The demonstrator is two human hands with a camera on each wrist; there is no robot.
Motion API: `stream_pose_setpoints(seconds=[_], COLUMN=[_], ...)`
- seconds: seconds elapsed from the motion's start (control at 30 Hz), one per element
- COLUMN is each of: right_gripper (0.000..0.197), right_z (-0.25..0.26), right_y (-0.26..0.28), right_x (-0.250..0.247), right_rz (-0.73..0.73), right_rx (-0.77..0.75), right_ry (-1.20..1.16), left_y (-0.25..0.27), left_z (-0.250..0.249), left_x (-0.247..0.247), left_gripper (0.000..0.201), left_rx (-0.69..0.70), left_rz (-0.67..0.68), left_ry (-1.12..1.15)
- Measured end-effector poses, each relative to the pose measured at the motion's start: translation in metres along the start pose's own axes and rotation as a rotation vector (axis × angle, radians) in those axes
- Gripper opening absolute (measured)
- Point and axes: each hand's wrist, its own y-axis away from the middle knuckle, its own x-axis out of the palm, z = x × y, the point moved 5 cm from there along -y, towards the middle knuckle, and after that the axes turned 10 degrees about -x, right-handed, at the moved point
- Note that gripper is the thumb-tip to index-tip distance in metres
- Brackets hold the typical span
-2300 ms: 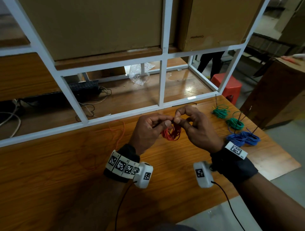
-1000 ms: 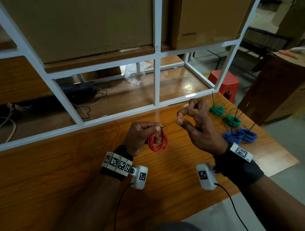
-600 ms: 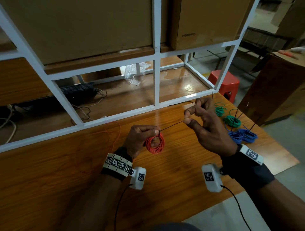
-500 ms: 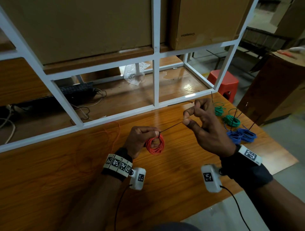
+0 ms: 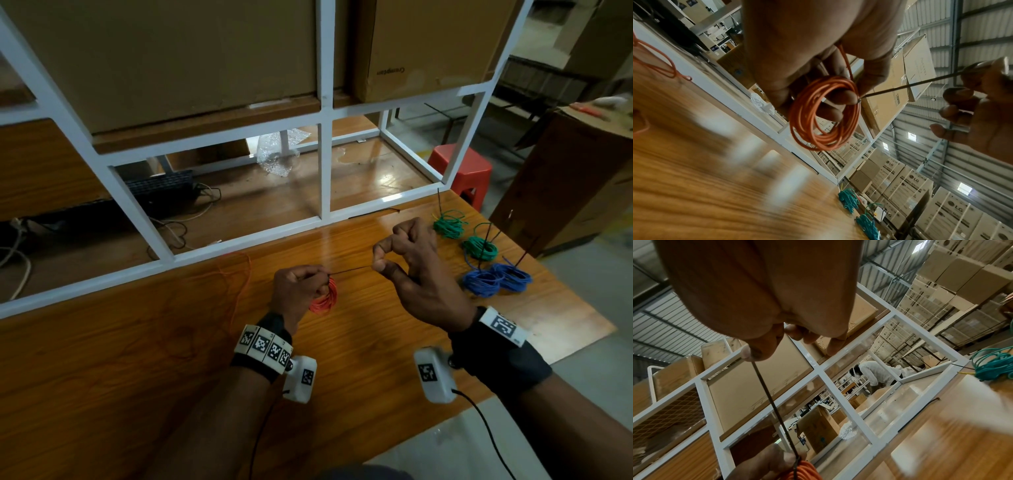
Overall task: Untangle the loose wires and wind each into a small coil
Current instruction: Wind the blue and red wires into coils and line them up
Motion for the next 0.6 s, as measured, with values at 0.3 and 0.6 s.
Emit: stream_pose_setpoints(seconds=[0.3, 0.6], right_gripper=[0.015, 0.034], right_z=[-0.002, -0.052], right_y=[-0.002, 0.057], right_x=[0.016, 0.027], right_rz=[-0.067, -0.099], right_rx=[0.108, 0.668], right_ry=[-0.092, -0.385], left_y=[-0.01, -0.029], left_z=[0.018, 0.035], left_x=[-0.015, 0.03], left_gripper=[0.012, 0.03], left_rx=[-0.072, -0.232], left_rz=[0.052, 0.326], left_ry=[0.082, 0.208])
